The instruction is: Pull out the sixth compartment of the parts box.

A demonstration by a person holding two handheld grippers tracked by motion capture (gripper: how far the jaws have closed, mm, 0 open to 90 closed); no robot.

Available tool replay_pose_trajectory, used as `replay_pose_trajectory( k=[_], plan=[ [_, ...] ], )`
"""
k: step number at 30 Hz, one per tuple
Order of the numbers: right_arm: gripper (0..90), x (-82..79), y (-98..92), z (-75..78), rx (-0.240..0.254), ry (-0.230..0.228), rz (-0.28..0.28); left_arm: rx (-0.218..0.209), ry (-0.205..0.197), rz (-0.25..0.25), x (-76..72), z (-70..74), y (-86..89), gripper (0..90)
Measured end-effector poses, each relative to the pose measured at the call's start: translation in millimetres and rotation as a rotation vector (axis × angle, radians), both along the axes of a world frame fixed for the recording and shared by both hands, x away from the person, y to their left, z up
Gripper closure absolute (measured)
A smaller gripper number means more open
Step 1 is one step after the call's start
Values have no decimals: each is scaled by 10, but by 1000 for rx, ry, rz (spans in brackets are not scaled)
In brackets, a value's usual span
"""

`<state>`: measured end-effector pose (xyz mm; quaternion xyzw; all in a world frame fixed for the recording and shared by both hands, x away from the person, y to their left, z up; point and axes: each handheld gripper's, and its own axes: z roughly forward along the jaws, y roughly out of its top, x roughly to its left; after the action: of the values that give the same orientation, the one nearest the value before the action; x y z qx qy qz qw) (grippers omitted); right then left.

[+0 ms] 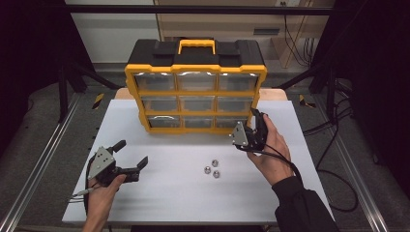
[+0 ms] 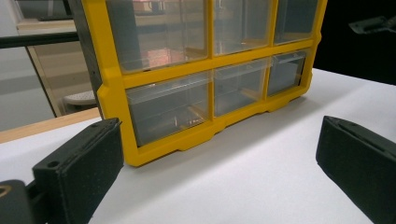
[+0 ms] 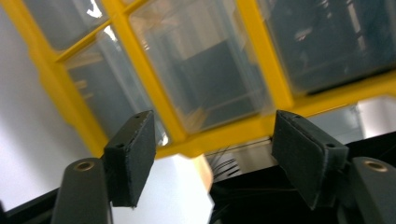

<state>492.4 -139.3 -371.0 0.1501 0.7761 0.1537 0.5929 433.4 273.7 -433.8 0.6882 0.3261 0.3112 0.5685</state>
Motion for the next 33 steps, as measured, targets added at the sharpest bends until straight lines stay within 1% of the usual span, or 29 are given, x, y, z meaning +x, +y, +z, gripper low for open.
replay_pose_trajectory(
  k=[1,2,4,7,8,12,13,14,15,16,17,19,20,22,23,24,26,28,29,31,33],
  plan=[
    [335,22,67,22,-13,-8,-7,-1,0,-1,0,0,-1,7],
    [335,22,67,22,-13,-8,-7,-1,0,-1,0,0,-1,6],
    [355,53,113,52,-70,-40,6,0,2,-3,3,-2,-5,7],
    [384,100,181,86,-107,-50,15,-2,2,-6,4,-2,-8,7],
    [392,119,199,94,-113,-57,15,-3,2,-6,3,0,-7,7],
    [433,200,247,111,-135,-60,17,-5,0,-8,1,7,-5,7],
    [444,223,253,114,-151,-62,19,-5,0,-8,0,9,-5,8],
    [457,245,266,104,-143,-67,20,-4,0,-9,-1,11,-6,8],
    [466,263,272,106,-158,-64,19,-4,0,-9,-2,12,-7,9],
    [476,289,275,108,-180,-68,28,-5,-2,-10,-3,15,-9,9],
    [488,306,286,98,-183,-69,28,-5,-3,-10,-4,17,-10,9],
    [497,340,302,90,-221,-76,36,-3,-4,-10,-6,19,-11,9],
    [505,354,312,80,-227,-79,37,-4,-4,-10,-7,21,-10,10],
    [514,371,329,57,-227,-78,31,-5,-5,-10,-10,25,-6,10],
    [520,381,335,50,-236,-84,35,-6,-6,-9,-10,27,-3,10],
    [524,387,337,50,-259,-86,38,-8,-6,-9,-10,28,-1,11],
    [533,401,348,42,-278,-96,35,-9,-6,-10,-8,30,3,11],
    [547,417,356,50,-288,-102,33,-10,-7,-10,-8,31,3,11],
    [554,424,361,48,-281,-106,32,-10,-7,-11,-8,32,2,11],
    [568,436,369,62,-305,-110,32,-9,-7,-12,-10,34,0,11],
    [582,449,376,66,-313,-118,33,-7,-8,-12,-11,35,-1,12]
  ],
)
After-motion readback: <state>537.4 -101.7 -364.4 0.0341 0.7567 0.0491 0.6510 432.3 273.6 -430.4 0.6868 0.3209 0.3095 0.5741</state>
